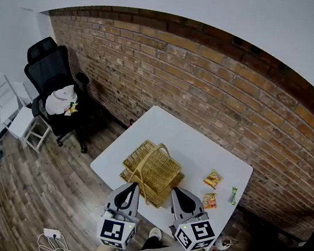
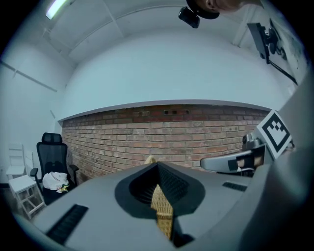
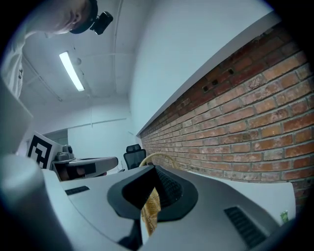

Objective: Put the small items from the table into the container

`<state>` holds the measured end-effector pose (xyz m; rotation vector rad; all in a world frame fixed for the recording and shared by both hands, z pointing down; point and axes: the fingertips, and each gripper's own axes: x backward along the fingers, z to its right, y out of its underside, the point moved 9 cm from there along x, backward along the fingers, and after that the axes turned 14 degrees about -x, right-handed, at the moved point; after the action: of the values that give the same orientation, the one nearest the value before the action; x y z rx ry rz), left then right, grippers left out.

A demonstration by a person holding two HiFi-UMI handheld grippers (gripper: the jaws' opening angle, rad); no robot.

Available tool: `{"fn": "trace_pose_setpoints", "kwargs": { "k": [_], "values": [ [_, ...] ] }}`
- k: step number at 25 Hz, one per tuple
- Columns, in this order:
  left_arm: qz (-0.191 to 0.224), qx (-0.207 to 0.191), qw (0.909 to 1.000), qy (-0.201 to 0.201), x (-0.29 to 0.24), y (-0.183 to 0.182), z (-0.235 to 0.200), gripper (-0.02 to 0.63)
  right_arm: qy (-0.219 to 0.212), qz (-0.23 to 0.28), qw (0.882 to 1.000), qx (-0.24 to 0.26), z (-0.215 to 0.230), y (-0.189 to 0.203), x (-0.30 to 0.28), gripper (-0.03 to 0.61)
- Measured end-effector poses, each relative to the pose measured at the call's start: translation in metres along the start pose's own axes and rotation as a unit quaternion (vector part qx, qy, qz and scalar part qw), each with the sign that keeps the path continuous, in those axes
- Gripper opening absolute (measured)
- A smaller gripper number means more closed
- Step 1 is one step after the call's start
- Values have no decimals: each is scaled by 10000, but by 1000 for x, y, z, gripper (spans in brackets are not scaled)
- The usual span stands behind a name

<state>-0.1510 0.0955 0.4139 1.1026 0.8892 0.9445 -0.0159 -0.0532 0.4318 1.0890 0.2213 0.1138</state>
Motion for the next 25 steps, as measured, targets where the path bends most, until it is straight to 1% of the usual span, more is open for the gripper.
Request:
{"fn": "trace_pose_setpoints", "kwargs": {
  "k": [6,12,18,25],
  "values": [
    [192,-185,9984,504,-60,-21,24,49,375,447,9983,-14,49,-35,5,18],
    [349,-299,9929,1098,-100,-37,56,49,870,816,9928,-116,83,-50,31,19],
    [519,-374,9809,1839,-128,-50,94,49,1530,1113,9817,-239,107,-55,69,20],
    [605,-348,9636,2580,-155,-55,134,49,2264,1359,9640,-328,127,-58,107,18]
  ]
}}
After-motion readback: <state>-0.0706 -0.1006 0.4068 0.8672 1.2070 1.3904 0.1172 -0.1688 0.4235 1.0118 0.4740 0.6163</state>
